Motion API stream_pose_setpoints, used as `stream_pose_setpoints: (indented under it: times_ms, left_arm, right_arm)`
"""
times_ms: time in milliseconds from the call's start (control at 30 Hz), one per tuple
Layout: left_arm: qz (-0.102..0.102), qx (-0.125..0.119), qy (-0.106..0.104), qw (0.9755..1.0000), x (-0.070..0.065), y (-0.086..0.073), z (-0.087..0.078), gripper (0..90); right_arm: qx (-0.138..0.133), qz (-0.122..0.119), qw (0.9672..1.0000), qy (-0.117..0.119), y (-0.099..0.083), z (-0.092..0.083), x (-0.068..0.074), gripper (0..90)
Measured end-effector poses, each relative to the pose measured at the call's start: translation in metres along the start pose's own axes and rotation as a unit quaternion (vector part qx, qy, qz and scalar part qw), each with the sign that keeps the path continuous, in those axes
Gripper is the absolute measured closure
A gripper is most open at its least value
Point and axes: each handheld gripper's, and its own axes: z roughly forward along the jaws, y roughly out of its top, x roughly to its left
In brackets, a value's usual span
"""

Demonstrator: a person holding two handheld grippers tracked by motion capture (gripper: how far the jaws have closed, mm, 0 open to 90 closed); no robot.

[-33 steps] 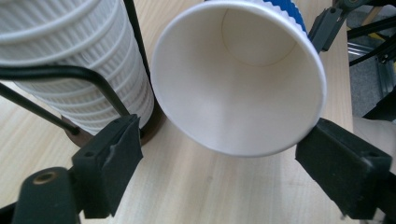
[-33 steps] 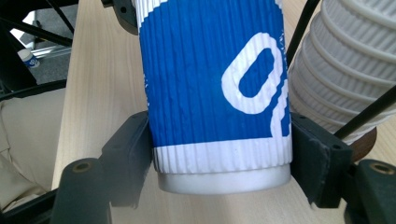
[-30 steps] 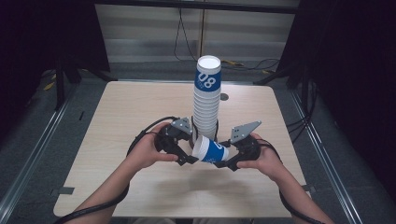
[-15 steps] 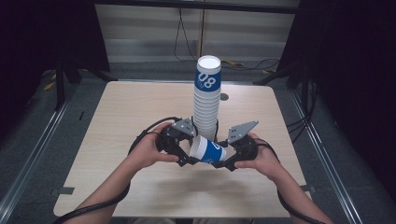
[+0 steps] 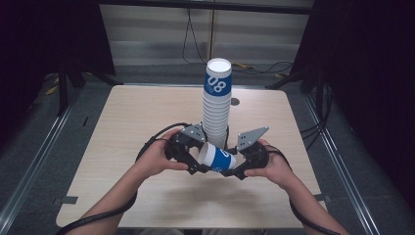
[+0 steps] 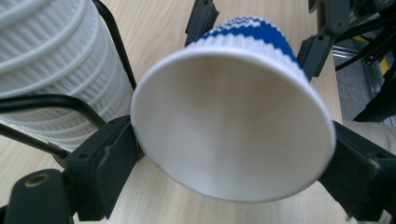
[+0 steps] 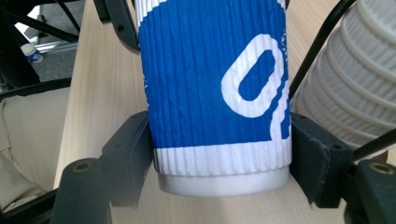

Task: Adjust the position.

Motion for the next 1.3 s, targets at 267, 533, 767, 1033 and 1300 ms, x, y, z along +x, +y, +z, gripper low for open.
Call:
stream_pose_setpoints:
  times_ms: [267, 533, 767, 1033, 1300]
  left_arm:
    - [-0.001, 0.006, -0.003, 1.0000, -0.002, 0.002, 0.000, 13.3]
    - [0.011, 0.015, 0.000, 0.9998, -0.003, 0.002, -0.002, 15.5]
    - [0.003, 0.020, -0.003, 0.9998, -0.005, 0.004, -0.005, 17.1]
    - [0.000, 0.045, -0.005, 0.9990, -0.008, 0.006, -0.006, 17.9]
    - [0.001, 0.060, -0.001, 0.9982, -0.008, 0.006, -0.008, 18.3]
  right_arm:
    - [-0.006, 0.002, 1.0000, 0.004, 0.000, -0.001, 0.000, 28.0]
    - [0.001, -0.004, 1.0000, 0.003, 0.000, 0.003, 0.001, 27.7]
    - [0.003, 0.001, 1.0000, -0.001, 0.000, 0.006, 0.003, 20.0]
    - [0.008, -0.003, 1.0000, -0.001, 0.001, 0.010, 0.006, 16.2]
    - [0.005, 0.010, 0.9999, -0.003, -0.003, 0.011, 0.005, 12.7]
